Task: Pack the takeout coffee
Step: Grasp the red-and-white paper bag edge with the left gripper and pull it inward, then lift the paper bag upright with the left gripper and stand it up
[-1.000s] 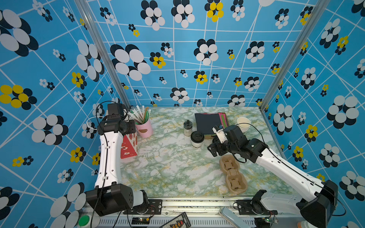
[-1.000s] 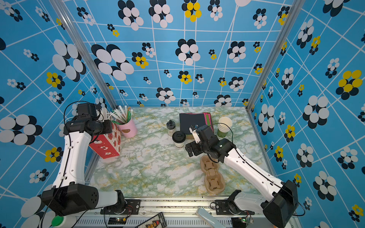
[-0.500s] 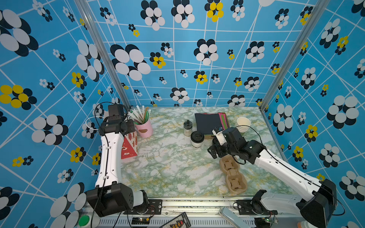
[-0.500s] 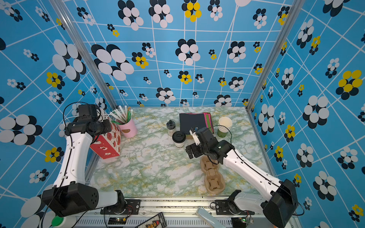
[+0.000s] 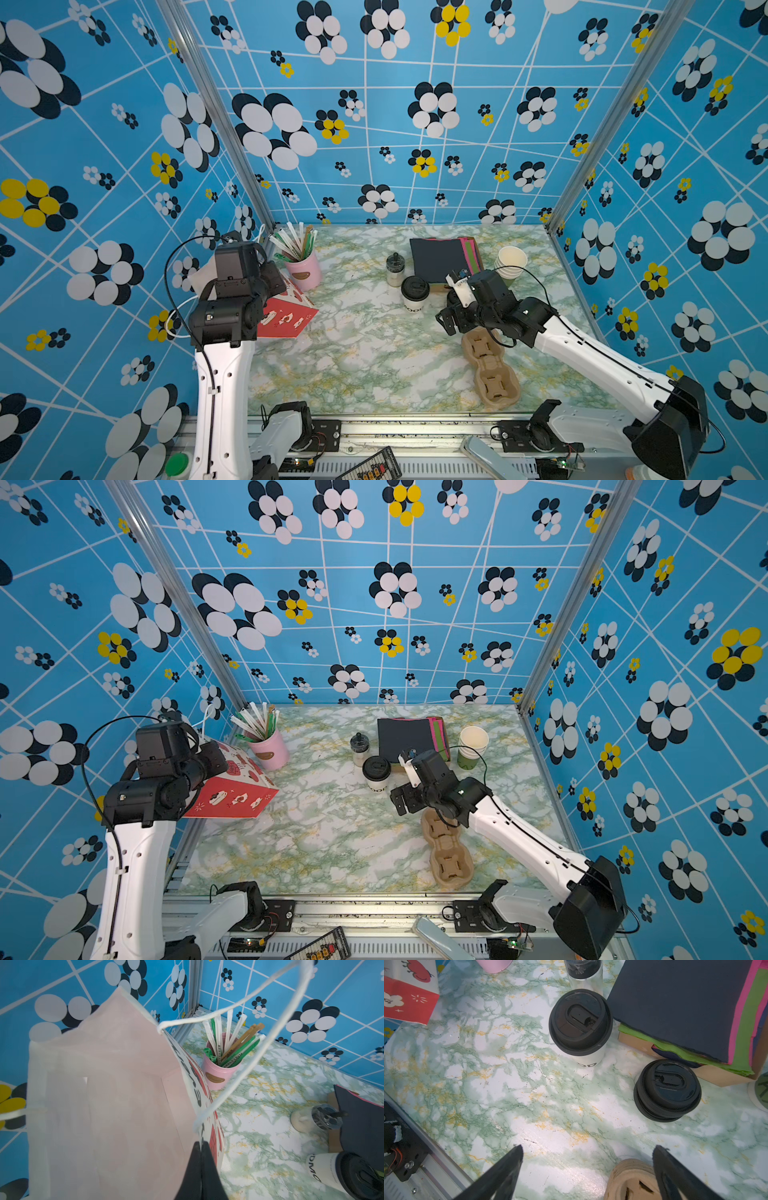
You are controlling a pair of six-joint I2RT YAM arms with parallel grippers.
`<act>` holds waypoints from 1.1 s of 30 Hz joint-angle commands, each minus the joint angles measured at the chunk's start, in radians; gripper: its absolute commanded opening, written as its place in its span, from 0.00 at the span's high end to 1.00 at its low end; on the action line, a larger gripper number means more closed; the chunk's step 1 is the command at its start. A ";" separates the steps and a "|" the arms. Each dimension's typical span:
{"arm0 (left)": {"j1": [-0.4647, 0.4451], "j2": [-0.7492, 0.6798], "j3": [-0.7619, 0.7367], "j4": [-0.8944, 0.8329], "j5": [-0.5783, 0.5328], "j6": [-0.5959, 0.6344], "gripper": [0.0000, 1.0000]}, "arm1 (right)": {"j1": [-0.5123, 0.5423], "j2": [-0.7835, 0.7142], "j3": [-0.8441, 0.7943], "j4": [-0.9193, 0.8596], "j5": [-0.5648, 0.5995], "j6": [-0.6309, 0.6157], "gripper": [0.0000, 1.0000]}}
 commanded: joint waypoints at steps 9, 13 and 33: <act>-0.450 -0.064 -0.094 -0.151 -0.264 -0.349 1.00 | 0.001 -0.067 -0.017 0.002 -0.016 -0.011 0.01; -0.585 -0.039 -0.133 -0.147 -0.341 -0.442 1.00 | 0.002 -0.081 -0.020 -0.005 -0.014 -0.009 0.01; -0.728 0.158 -0.091 0.064 -0.332 -0.326 0.64 | -0.004 -0.082 -0.037 -0.019 -0.014 -0.018 0.01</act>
